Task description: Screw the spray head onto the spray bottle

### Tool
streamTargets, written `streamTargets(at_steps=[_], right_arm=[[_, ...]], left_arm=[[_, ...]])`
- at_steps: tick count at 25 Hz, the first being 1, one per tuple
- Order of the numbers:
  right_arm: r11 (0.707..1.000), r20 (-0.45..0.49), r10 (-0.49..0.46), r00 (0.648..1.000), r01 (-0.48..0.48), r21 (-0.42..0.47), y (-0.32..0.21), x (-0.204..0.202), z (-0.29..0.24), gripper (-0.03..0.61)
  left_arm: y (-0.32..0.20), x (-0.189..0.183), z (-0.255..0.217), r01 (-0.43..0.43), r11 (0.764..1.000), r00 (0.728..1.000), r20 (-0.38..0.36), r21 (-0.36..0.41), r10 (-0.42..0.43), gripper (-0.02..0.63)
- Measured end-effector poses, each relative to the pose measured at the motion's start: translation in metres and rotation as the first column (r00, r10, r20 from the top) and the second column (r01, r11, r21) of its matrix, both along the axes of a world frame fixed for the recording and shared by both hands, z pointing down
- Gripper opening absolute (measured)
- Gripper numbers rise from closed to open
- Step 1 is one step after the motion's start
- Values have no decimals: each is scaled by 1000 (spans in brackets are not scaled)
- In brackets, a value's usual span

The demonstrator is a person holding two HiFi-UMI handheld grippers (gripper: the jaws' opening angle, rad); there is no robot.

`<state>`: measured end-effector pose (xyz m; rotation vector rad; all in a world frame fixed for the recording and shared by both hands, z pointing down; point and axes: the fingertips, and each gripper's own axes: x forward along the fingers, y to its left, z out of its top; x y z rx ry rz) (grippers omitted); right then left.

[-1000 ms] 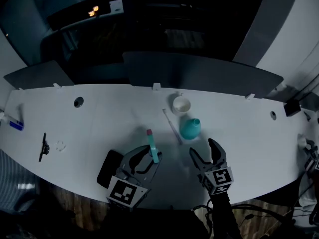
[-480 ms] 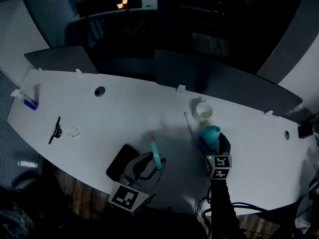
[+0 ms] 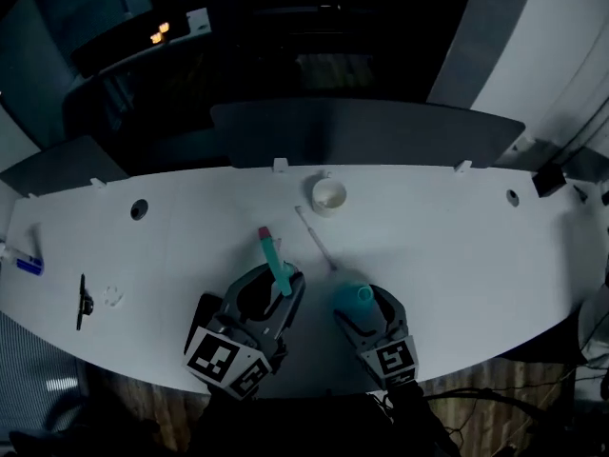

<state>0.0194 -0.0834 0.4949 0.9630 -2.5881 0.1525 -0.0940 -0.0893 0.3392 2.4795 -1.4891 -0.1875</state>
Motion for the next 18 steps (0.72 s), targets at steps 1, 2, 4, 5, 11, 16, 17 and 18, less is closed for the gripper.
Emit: streamTargets(at_steps=[1, 2, 4, 5, 11, 16, 17, 18], right_arm=[[1000, -4, 5, 1000, -5, -24, 9, 1, 7, 351], [999, -11, 14, 1000, -14, -45, 15, 3, 12, 351], [998, -35, 25, 999, -27, -53, 23, 6, 20, 351], [999, -48, 26, 998, -28, -44, 24, 7, 21, 351], [999, -43, 45, 998, -45, -16, 25, 8, 23, 351], [998, -35, 52, 998, -53, -17, 26, 10, 19, 351], [999, -35, 50, 998, -50, -17, 26, 11, 18, 351], [999, -36, 46, 998, -47, -15, 25, 11, 18, 351]], left_arm=[[-2, 10, -6, -32, 999, 999, -17, 11, 32, 138], [-2, 21, -13, -66, 998, 997, -43, 22, 67, 137], [-1, 41, -26, -134, 990, 985, -107, 43, 138, 138], [1, 50, -32, -165, 985, 976, -135, 54, 171, 137], [21, 83, -50, -276, 958, 954, -99, 83, 284, 138], [42, 89, -66, -291, 952, 953, -60, 95, 297, 138], [44, 90, -68, -295, 951, 952, -57, 98, 301, 138], [46, 91, -68, -297, 950, 952, -46, 100, 303, 138]])
